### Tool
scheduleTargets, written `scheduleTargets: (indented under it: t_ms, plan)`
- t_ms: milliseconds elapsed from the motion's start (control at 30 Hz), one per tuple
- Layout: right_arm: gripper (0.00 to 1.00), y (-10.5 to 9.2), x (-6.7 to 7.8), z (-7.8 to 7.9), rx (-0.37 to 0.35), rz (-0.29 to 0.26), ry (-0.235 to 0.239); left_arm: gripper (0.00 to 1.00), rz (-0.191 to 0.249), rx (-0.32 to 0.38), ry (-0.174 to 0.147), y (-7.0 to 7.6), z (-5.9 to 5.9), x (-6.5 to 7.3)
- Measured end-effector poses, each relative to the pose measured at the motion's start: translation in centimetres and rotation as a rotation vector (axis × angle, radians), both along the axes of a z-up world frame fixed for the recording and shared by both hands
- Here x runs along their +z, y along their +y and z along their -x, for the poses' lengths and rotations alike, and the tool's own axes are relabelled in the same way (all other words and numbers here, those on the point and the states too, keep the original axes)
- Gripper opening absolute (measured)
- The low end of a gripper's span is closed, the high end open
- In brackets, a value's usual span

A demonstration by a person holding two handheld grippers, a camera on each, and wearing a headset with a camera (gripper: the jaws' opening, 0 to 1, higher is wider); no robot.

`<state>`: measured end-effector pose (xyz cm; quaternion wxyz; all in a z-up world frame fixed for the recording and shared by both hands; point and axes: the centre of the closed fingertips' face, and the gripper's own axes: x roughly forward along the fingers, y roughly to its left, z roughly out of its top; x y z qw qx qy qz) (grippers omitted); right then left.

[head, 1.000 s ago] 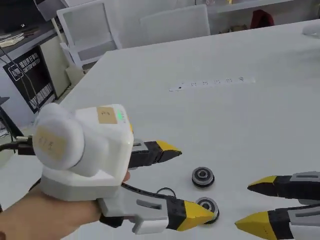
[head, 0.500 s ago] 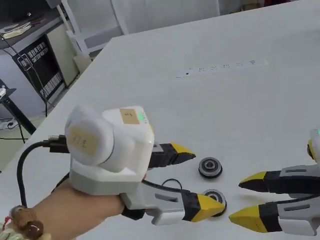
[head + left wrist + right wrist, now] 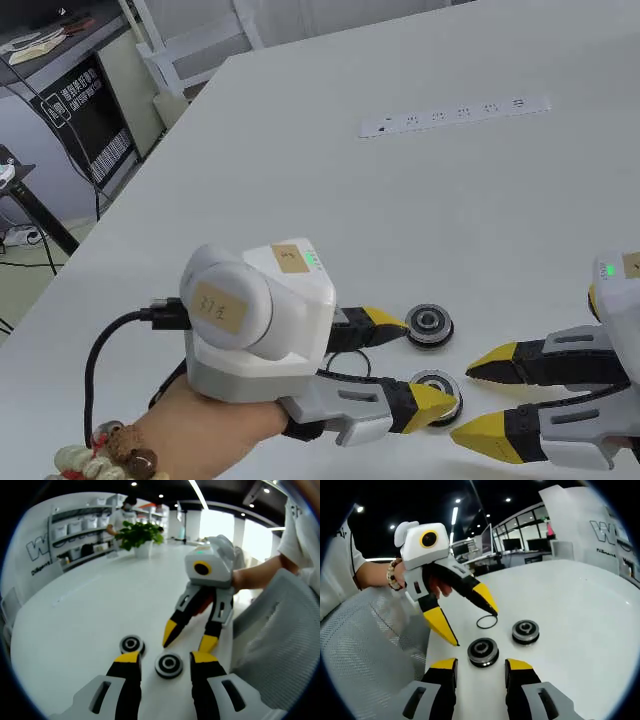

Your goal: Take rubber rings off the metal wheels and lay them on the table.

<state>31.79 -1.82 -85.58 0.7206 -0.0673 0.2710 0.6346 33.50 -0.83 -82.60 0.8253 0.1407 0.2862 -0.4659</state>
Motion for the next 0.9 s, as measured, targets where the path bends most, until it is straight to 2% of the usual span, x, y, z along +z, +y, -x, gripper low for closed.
scheduleTargets:
  t_ms: [33, 67, 167, 233, 300, 367, 433, 600, 733, 767, 800, 900]
  plan:
    - [0.34, 0.1, -0.1, 0.0, 0.003, 0.005, -0.009, 0.37, -0.035, -0.021, -0.008, 0.3, 0.2, -0.4]
    - [0.33, 0.2, -0.2, -0.1, 0.004, 0.009, -0.016, 0.36, -0.052, -0.024, -0.024, 0.3, 0.2, -0.5]
    - [0.31, 0.4, -0.5, -0.2, 0.004, 0.018, -0.028, 0.35, -0.032, -0.022, -0.025, 0.1, 0.2, -0.4]
    - [0.3, 0.5, -0.6, -0.2, 0.007, 0.022, -0.032, 0.31, 0.006, -0.012, -0.013, -0.3, 0.2, -0.4]
    - [0.28, 0.7, -0.8, -0.1, 0.021, 0.035, -0.052, 0.28, 0.003, -0.019, -0.003, -0.4, 0.3, -0.9]
    - [0.25, 0.6, -1.1, -0.1, 0.031, 0.054, -0.081, 0.29, -0.02, -0.035, 0.013, -0.5, 0.7, -1.6]
    - [0.24, 0.7, -1.0, -0.3, 0.021, 0.052, -0.094, 0.29, -0.034, -0.048, 0.003, -0.6, 0.9, -1.7]
    - [0.22, 0.6, -1.0, -0.4, 0.015, 0.057, -0.096, 0.25, -0.017, -0.043, 0.009, -1.0, 0.6, -1.7]
    - [0.2, 0.5, -1.1, -0.4, 0.009, 0.06, -0.096, 0.21, -0.053, -0.048, 0.011, -0.7, 0.7, -2.5]
    - [0.2, 0.5, -1.1, -0.4, 0.007, 0.059, -0.094, 0.2, -0.045, -0.051, -0.002, -0.8, 0.7, -2.3]
    - [0.2, 0.5, -1.2, -0.4, 0.005, 0.059, -0.095, 0.19, -0.049, -0.053, 0.01, -0.6, 0.9, -2.4]
    - [0.18, 0.4, -1.1, -0.4, 0.002, 0.061, -0.097, 0.17, -0.038, -0.044, 0.013, -0.7, 0.8, -2.3]
